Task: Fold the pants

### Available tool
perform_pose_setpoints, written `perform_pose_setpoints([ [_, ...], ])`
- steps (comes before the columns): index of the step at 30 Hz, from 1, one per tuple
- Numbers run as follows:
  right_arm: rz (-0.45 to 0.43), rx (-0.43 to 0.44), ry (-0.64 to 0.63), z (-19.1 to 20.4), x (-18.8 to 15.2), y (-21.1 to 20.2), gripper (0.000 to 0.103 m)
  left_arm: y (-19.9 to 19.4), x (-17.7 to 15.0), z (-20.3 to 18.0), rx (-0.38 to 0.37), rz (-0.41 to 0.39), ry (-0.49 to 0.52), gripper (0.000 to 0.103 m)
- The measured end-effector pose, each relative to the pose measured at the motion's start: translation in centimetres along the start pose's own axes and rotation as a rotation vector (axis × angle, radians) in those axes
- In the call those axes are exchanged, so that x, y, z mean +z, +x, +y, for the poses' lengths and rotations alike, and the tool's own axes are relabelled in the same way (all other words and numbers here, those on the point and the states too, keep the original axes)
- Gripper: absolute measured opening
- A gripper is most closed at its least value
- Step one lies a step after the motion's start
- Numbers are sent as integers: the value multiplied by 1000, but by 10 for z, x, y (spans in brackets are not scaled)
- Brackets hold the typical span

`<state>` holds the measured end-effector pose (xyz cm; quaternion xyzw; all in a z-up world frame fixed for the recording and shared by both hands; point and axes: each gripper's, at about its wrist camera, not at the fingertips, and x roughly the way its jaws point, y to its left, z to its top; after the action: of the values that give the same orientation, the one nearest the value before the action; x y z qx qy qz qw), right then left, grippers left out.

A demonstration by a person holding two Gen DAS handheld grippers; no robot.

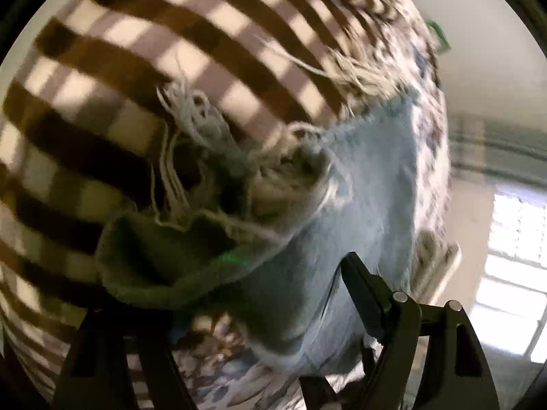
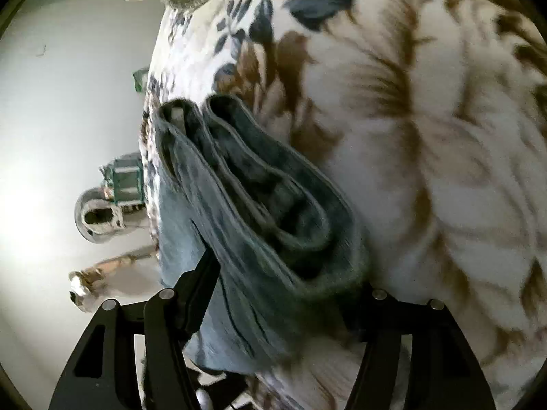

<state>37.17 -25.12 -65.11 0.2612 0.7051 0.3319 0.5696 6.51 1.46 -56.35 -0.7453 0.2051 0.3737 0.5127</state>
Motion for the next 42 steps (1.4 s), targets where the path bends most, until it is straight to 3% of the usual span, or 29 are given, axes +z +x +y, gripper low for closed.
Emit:
perform_pose_setpoints([
  [2, -18, 16, 33, 4, 5, 5, 65, 0, 3, -9, 36, -15, -10, 72],
  [3, -24, 13, 44, 6, 5, 8, 62, -1, 6, -16, 63, -31, 6, 55],
  [4, -31, 5, 48, 7, 6, 8, 51, -3, 7, -19, 83, -38, 25, 40],
  [7, -54, -5, 56, 11, 2, 7, 38, -5, 9, -41, 82, -61, 116, 24],
  [11, -88, -16, 79, 20, -7, -2, 31, -21, 8, -62, 58, -76, 248, 21],
  [16, -85, -17, 91, 51, -12, -26, 29, -47, 8, -104, 50, -59, 347, 20],
  [22, -119, 39, 104, 105, -9, -75, 29, -76, 7, -188, -21, -13, 466, 20],
  [25, -197, 87, 127, 134, 8, -112, 29, -70, -2, -254, -92, 40, 544, 20],
  [31, -433, 142, 126, 183, 70, -184, 29, -20, -33, -392, -254, 165, 698, 20],
  [36, -677, 176, 117, 214, 154, -239, 29, 59, -76, -517, -410, 290, 804, 20],
  [39, -786, 162, 101, 219, 199, -255, 29, 115, -97, -570, -451, 343, 885, 20],
  [42, -869, 91, 107, 202, 237, -249, 28, 181, -105, -585, -427, 401, 938, 20],
])
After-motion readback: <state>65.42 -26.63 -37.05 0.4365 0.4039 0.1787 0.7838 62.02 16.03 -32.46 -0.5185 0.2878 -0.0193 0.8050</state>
